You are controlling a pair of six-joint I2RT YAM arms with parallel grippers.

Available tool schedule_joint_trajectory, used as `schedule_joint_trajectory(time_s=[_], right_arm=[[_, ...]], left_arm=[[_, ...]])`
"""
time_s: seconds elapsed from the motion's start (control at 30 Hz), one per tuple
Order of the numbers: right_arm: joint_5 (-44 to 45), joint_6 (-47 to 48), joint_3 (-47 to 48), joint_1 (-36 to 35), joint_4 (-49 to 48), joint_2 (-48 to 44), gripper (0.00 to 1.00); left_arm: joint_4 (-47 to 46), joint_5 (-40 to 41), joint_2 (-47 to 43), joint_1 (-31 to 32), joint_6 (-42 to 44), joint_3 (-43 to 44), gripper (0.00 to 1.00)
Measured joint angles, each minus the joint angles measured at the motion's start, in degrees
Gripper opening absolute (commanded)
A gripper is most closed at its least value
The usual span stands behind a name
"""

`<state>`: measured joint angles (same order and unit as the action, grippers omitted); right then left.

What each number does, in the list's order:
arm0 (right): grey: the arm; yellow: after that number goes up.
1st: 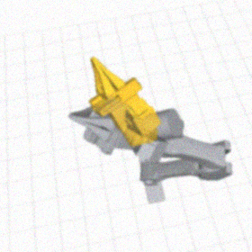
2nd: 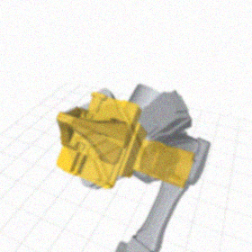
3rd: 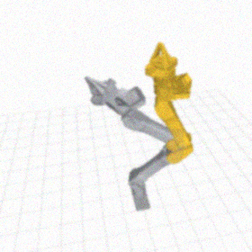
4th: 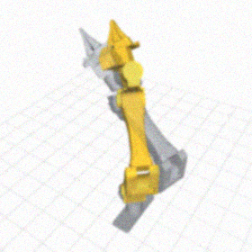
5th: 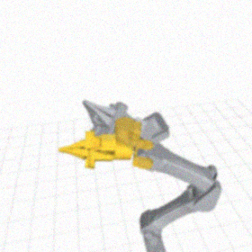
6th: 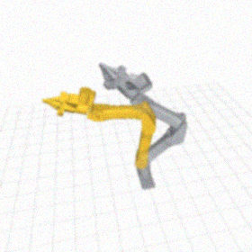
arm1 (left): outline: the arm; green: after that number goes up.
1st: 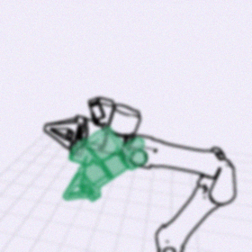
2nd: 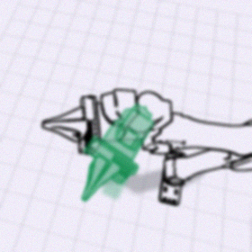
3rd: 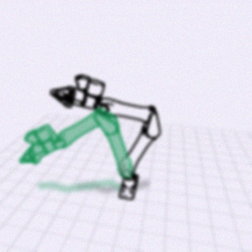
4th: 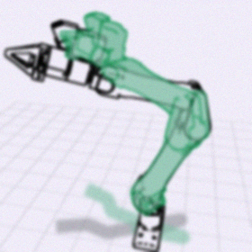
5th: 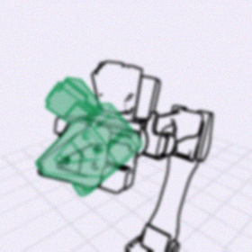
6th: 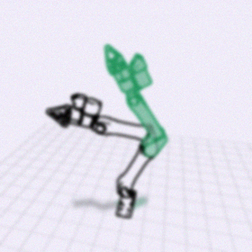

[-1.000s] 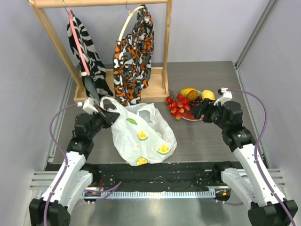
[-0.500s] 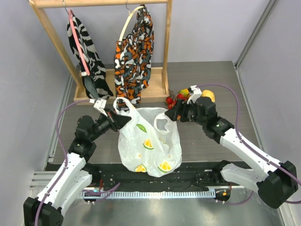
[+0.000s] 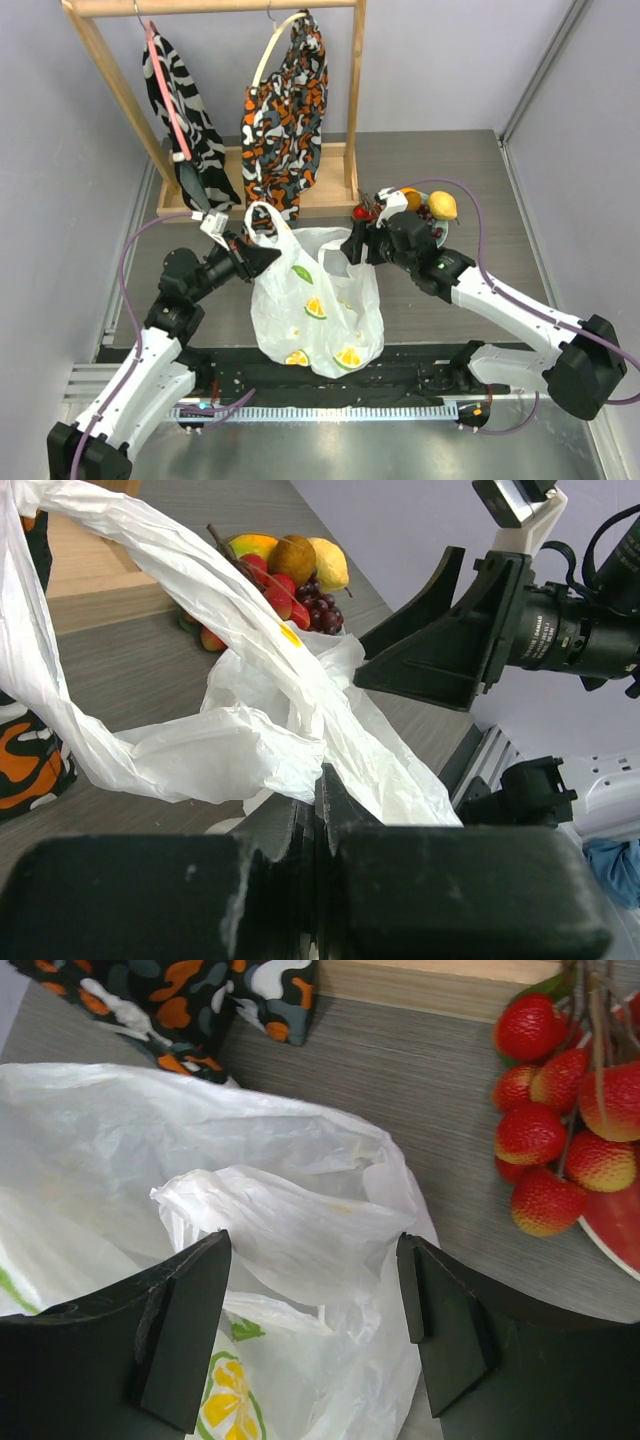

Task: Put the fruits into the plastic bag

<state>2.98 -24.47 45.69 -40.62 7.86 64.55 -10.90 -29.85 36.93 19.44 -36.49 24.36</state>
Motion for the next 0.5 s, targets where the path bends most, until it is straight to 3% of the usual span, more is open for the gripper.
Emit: schedule_joint_trajectory(time_s=[0.27, 0.5], right_arm=[[7.8, 0.2, 0.2, -0.2, 0.9, 3.9, 0.75], [5.9, 0.2, 0.2, -0.2, -0.1, 7.5, 0.78]], left_arm=[[0.0, 0.0, -0.6, 0.4, 0.7, 0.0, 0.01], [0.0, 0.0, -0.6, 0.4, 0.8, 0.0, 0.00]])
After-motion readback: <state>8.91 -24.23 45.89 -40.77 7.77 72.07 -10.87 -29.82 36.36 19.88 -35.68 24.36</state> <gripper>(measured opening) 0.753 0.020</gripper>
